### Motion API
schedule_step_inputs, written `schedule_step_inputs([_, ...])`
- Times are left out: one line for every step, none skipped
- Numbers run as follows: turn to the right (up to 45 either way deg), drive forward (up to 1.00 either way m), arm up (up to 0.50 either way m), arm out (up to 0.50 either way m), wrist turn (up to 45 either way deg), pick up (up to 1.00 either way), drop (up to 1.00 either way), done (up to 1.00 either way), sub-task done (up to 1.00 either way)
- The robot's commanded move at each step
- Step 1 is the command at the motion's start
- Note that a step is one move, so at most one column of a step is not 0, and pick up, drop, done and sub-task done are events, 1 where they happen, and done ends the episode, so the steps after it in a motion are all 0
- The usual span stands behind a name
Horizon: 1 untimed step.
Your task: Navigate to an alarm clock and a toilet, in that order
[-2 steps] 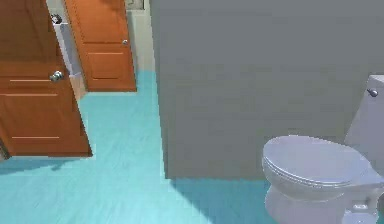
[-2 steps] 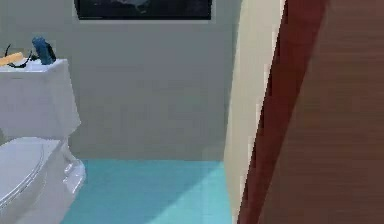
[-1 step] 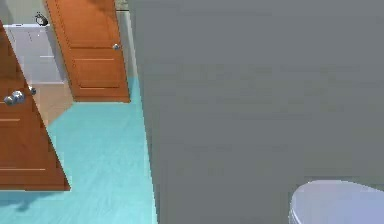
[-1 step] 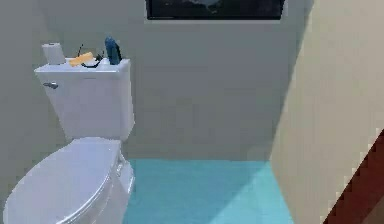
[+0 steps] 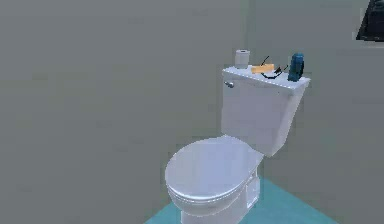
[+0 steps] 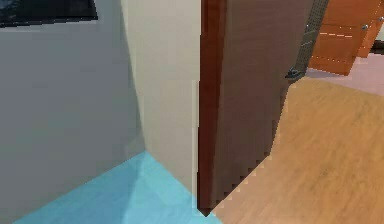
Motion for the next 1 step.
schedule_step_inputs([12.0,0.00,0.00,0.00,0.0,0.00,0.00,0.00,0.00])
